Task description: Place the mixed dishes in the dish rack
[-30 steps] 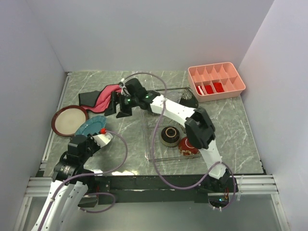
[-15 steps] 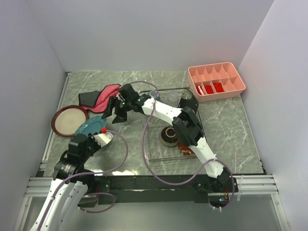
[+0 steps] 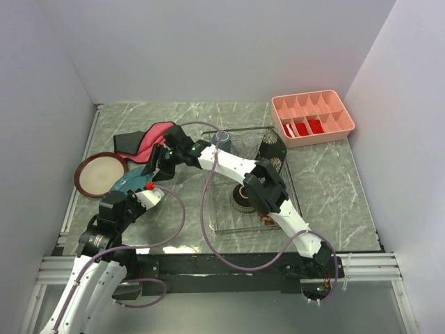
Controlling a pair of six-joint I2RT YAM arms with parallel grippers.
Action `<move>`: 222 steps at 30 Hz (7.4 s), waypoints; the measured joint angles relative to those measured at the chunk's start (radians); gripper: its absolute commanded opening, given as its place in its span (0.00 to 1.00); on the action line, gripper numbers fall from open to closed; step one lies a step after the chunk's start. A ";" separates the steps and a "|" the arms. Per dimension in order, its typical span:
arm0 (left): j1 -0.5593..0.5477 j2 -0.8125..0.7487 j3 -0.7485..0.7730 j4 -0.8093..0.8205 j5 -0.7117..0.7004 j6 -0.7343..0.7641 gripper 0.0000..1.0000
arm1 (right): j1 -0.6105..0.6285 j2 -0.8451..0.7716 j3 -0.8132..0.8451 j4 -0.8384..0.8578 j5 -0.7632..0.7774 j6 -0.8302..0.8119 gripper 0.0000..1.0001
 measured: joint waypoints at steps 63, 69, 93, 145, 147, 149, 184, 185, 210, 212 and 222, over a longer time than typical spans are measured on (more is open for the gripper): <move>0.044 0.374 0.423 0.506 -0.161 -0.477 0.88 | -0.186 -1.238 -0.621 -0.439 1.106 -1.023 0.00; 0.044 0.384 0.423 0.478 -0.151 -0.479 0.88 | -0.185 -1.226 -0.636 -0.489 1.145 -0.935 0.00; 0.136 0.296 0.424 0.338 -0.132 -0.533 0.89 | -0.183 -0.904 -0.597 -0.558 1.186 -0.701 0.00; 0.145 0.240 0.331 0.350 -0.043 -0.637 0.89 | -0.151 -0.710 -0.526 -0.451 1.050 -0.811 0.62; 0.145 0.240 0.330 0.351 -0.042 -0.640 0.89 | -0.147 -0.703 -0.526 -0.451 1.042 -0.811 0.68; 0.145 0.238 0.325 0.352 -0.042 -0.643 0.89 | -0.146 -0.703 -0.526 -0.450 1.042 -0.811 0.70; 0.437 0.769 0.398 0.082 -0.066 -0.280 0.68 | -0.146 -1.177 -0.699 -0.236 0.880 -0.983 1.00; 0.436 0.797 0.394 0.083 -0.064 -0.272 0.65 | -0.146 -1.177 -0.699 -0.225 0.871 -0.985 1.00; 0.410 1.119 0.241 0.461 -0.116 -0.185 0.27 | -0.108 -1.069 -0.644 -0.179 0.705 -0.911 1.00; 0.402 1.118 0.220 0.512 -0.132 -0.173 0.12 | -0.098 -1.036 -0.621 -0.178 0.704 -0.905 1.00; 0.363 0.846 0.021 0.604 -0.137 -0.008 0.01 | -0.083 -0.899 -0.551 -0.179 0.686 -0.906 1.00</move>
